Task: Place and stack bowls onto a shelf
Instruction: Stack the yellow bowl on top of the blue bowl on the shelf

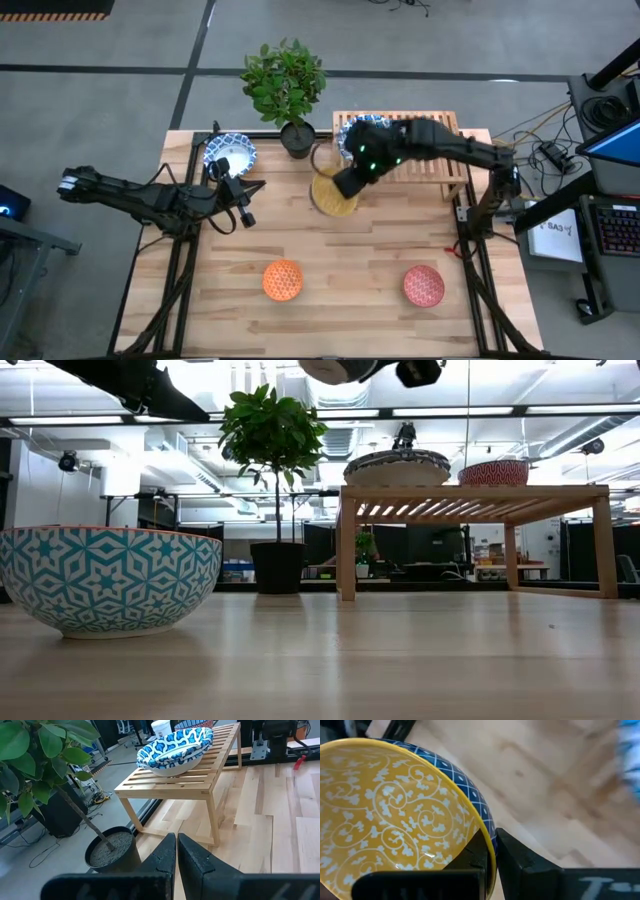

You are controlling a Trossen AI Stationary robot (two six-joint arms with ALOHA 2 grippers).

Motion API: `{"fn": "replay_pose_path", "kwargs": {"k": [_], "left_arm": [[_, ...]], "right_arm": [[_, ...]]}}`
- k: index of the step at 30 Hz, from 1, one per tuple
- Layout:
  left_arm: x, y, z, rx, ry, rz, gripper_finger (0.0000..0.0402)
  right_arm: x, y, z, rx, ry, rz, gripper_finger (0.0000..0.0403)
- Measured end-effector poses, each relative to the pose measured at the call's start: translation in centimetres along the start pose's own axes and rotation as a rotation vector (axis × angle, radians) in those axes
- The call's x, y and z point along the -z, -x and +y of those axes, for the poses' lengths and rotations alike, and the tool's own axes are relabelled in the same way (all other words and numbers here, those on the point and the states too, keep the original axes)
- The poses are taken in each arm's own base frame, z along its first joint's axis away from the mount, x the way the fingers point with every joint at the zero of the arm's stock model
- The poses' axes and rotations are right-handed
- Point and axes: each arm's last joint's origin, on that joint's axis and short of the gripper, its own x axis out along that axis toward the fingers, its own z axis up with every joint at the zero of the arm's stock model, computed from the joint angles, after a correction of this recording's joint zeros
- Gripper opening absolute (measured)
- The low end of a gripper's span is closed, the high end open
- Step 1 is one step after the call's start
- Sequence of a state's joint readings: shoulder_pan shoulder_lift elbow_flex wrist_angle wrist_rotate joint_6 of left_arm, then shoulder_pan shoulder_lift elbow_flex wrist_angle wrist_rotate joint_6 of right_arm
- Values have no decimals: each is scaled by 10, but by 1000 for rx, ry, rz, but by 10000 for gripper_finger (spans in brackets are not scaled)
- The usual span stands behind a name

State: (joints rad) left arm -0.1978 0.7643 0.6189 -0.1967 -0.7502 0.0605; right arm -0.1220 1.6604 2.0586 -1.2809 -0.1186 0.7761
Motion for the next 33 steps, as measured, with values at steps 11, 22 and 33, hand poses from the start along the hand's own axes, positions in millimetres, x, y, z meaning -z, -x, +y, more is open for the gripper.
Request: {"fn": "replay_pose_path", "kwargs": {"k": [11, 22, 33], "left_arm": [[0, 0, 0, 0, 0, 0, 0], [0, 0, 0, 0, 0, 0, 0], [0, 0, 0, 0, 0, -1, 0]], "right_arm": [[-26, 38, -53, 117, -16, 37, 13], [-35, 113, -133, 180, -214, -127, 13], [-24, 144, -213, 263, -545, -205, 13]]}}
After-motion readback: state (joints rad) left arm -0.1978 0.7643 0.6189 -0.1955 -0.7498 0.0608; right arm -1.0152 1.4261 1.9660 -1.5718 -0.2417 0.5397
